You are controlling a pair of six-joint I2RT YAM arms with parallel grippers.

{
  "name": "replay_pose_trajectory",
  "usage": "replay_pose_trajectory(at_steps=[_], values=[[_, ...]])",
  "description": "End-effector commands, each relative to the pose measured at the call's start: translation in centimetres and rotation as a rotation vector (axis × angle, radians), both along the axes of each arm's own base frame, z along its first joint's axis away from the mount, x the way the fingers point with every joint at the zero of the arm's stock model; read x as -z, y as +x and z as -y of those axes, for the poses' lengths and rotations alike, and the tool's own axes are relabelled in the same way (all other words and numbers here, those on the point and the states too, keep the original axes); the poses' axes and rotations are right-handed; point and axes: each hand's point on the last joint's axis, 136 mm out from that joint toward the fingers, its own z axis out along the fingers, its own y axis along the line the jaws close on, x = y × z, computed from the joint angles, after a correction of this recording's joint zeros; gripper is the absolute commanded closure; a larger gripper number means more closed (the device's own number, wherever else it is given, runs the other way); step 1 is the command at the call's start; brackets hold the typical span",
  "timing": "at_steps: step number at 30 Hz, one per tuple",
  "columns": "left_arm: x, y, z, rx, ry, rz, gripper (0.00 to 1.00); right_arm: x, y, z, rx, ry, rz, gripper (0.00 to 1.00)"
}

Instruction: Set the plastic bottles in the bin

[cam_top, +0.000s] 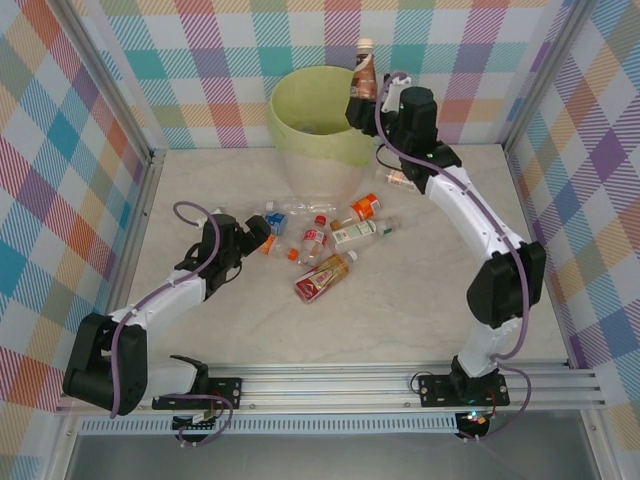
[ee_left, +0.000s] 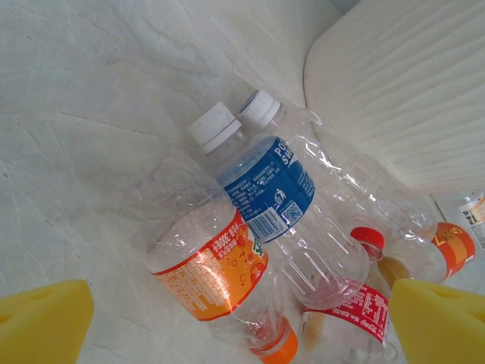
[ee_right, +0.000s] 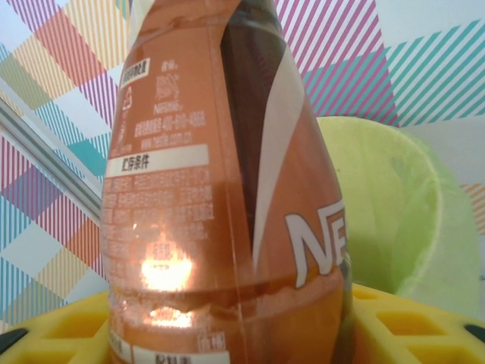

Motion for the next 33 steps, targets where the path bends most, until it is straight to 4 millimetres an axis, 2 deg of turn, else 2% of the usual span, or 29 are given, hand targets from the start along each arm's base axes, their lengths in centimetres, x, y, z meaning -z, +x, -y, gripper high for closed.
replay_pose_trajectory(at_steps=[1,4,7,10,20,26,30,33], values=[[-0.8,0.8,-0.2,-0.026,-0.018,0.021,0.00,0.8,2.1,-0.5,-0.018,0.028,-0.014,0.44],[-0.6,0.5,-0.4,-0.031,-0.019,0.017,0.00,2.1,3.3,-0.8,-0.021,0.018,-0.051,0.44],[-0.5,0.2,-1.0,-0.054,-0.007,0.022,0.00,2.6,3.4,-1.2,-0.047,0.014,-0.075,0.41],[-0.6,-0.1,-1.8,-0.085,0.008,0.036,0.00,2.4,3.3,-1.1,-0.047,-0.002,-0.076,0.37],[-0.6,-0.1,-1.7,-0.073,0.001,0.042,0.00,1.6,2.4,-0.8,-0.071,-0.015,-0.086,0.25],[-0.3,-0.2,-1.8,-0.076,0.007,0.026,0.00,0.1,0.4,-0.9,-0.116,-0.004,-0.080,0.22],[0.0,0.0,-1.6,-0.064,0.004,0.003,0.00,-0.6,-2.0,-0.4,-0.140,-0.002,-0.074,0.19],[0.3,0.2,-1.2,-0.045,0.001,-0.045,0.00,-0.4,-4.2,0.1,-0.158,0.002,-0.071,0.18]])
